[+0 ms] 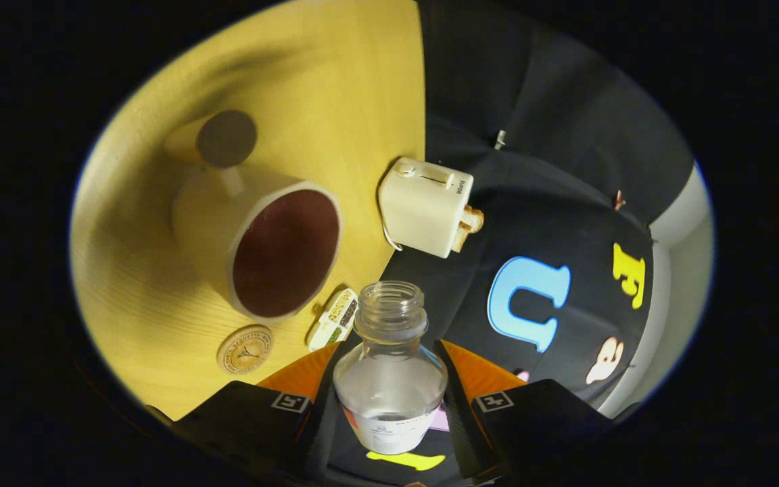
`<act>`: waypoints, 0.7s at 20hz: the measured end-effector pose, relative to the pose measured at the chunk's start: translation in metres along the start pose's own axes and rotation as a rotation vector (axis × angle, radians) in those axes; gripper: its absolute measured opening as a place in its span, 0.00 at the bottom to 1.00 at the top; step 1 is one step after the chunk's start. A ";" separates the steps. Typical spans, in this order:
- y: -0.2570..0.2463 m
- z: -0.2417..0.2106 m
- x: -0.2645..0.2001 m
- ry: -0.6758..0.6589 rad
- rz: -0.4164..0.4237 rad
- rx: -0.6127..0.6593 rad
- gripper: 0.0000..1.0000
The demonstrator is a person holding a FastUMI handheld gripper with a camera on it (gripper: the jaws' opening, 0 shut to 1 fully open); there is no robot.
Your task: Take the bottle from table, then pour the juice into the cup, finally place the bottle on the coaster
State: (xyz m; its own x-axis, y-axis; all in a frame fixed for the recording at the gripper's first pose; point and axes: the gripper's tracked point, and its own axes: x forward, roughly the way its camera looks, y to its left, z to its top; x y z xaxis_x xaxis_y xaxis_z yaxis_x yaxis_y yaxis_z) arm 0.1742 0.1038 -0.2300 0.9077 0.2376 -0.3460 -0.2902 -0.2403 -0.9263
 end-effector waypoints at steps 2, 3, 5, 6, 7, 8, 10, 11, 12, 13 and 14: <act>-0.005 -0.003 -0.010 0.005 0.005 0.134 0.73; -0.010 -0.007 -0.011 0.009 0.006 0.201 0.73; -0.022 -0.014 -0.026 0.012 -0.003 0.337 0.73; -0.030 -0.019 -0.035 0.006 -0.009 0.409 0.73; -0.040 -0.021 -0.041 -0.006 -0.014 0.476 0.73; -0.051 -0.023 -0.049 -0.020 -0.022 0.546 0.73; -0.065 -0.028 -0.056 -0.041 -0.020 0.673 0.73; -0.069 -0.034 -0.060 -0.044 -0.004 0.736 0.73; -0.074 -0.039 -0.064 -0.050 0.011 0.810 0.73; -0.078 -0.042 -0.067 -0.057 0.017 0.859 0.73; -0.084 -0.046 -0.070 -0.069 0.020 0.925 0.73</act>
State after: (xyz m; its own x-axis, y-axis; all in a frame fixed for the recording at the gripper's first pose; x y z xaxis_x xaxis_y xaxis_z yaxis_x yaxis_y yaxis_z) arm 0.1489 0.0643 -0.1210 0.8883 0.3040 -0.3442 -0.4592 0.5947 -0.6599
